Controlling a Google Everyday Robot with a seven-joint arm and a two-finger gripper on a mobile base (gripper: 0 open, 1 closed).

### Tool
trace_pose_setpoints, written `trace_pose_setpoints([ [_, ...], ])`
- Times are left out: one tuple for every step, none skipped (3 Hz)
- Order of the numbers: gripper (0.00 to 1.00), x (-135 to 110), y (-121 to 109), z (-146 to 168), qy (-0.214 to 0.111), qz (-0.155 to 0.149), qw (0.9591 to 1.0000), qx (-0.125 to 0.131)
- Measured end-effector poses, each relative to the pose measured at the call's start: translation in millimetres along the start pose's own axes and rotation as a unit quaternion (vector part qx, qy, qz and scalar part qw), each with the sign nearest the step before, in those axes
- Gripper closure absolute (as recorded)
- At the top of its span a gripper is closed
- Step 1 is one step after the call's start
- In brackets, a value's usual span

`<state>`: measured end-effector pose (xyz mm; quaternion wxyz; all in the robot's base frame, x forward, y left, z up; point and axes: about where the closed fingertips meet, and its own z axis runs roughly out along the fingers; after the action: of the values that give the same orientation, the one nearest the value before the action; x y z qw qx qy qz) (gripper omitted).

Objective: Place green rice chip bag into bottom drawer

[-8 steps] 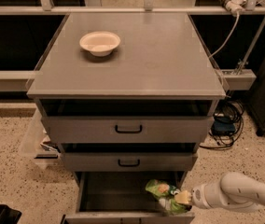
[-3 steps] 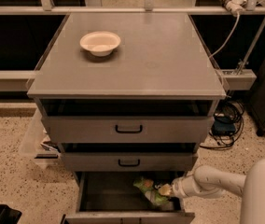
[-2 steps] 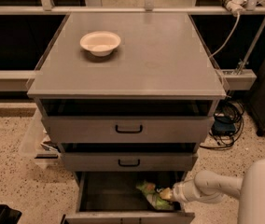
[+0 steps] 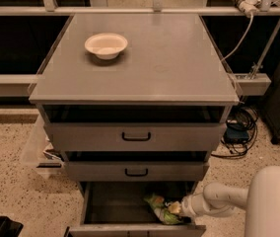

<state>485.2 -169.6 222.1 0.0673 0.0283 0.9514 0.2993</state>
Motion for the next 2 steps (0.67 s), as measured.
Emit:
trace_pose_setpoints([
  [0.37,0.0,0.0,0.0,0.000,0.000,1.0000,0.000],
  [0.12,0.1,0.0,0.1,0.000,0.000,1.0000,0.000],
])
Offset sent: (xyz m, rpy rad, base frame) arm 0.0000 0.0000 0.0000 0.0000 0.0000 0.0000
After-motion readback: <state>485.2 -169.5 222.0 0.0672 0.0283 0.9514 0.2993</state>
